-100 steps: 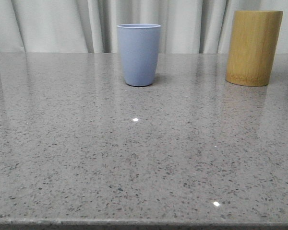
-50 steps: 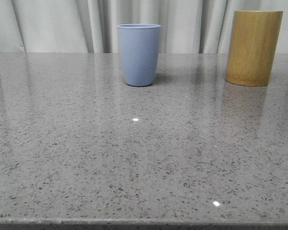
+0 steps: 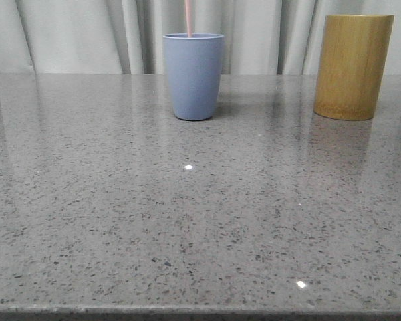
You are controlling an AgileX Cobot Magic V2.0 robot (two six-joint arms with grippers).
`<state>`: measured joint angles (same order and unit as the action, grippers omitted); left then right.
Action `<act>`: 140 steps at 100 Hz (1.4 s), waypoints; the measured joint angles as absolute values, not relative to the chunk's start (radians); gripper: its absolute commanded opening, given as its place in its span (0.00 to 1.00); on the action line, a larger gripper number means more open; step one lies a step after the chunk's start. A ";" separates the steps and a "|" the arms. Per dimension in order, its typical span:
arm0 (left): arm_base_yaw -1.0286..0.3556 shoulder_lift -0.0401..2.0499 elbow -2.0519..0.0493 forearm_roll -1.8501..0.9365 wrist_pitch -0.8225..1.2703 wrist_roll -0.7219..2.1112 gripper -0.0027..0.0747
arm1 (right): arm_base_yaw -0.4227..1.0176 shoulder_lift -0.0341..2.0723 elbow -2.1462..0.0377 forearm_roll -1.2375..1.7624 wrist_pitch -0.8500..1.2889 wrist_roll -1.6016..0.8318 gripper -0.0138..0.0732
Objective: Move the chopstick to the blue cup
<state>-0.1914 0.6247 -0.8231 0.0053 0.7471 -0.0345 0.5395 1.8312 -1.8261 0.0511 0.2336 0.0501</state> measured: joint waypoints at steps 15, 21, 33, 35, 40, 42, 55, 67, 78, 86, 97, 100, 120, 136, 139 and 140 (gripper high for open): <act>-0.191 0.625 -0.823 0.007 0.747 -0.035 0.42 | 0.539 1.862 -1.826 0.051 0.251 0.049 0.13; -0.191 0.625 -0.823 0.009 0.749 -0.035 0.42 | 0.539 1.867 -1.826 0.051 0.256 0.049 0.18; -0.191 0.625 -0.823 0.009 0.749 -0.035 0.42 | 0.539 1.871 -1.826 0.051 0.265 0.049 0.34; -0.191 0.625 -0.823 0.009 0.749 -0.035 0.42 | 0.539 1.871 -1.826 0.051 0.265 0.049 0.37; -0.191 0.625 -0.823 0.009 0.749 -0.035 0.42 | 0.539 1.871 -1.826 0.051 0.265 0.049 0.43; -0.191 0.625 -0.823 0.009 0.749 -0.035 0.42 | 0.539 1.871 -1.826 0.051 0.265 0.049 0.44; -0.191 0.625 -0.823 0.009 0.749 -0.035 0.42 | 0.539 1.871 -1.826 0.051 0.267 0.049 0.46; -0.191 0.625 -0.823 0.009 0.749 -0.035 0.42 | 0.539 1.871 -1.826 0.051 0.267 0.049 0.46; -0.191 0.625 -0.823 0.009 0.749 -0.035 0.42 | 0.539 1.871 -1.826 0.051 0.267 0.049 0.46; -0.191 0.625 -0.823 0.009 0.749 -0.035 0.42 | 0.534 1.867 -1.826 0.051 0.277 0.049 0.46; -0.191 0.625 -0.823 0.014 0.749 -0.035 0.42 | 0.511 1.848 -1.826 0.051 0.310 0.049 0.46; -0.191 0.625 -0.823 0.015 0.749 -0.035 0.42 | 0.500 1.837 -1.826 0.051 0.321 0.049 0.46; -0.191 0.625 -0.823 0.020 0.749 -0.035 0.42 | 0.417 1.773 -1.826 0.049 0.410 0.049 0.46; -0.191 0.625 -0.823 0.020 0.749 -0.035 0.42 | 0.347 1.697 -1.775 0.049 0.438 0.049 0.46; -0.191 0.625 -0.823 0.020 0.749 -0.035 0.42 | 0.331 1.676 -1.754 0.049 0.439 0.049 0.46; -0.191 0.625 -0.823 0.020 0.749 -0.035 0.42 | 0.324 1.668 -1.745 0.049 0.440 0.049 0.46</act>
<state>-0.1914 0.6247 -0.8231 0.0199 0.7489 -0.0345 0.3240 1.6678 -1.7447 0.0494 0.4403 0.0486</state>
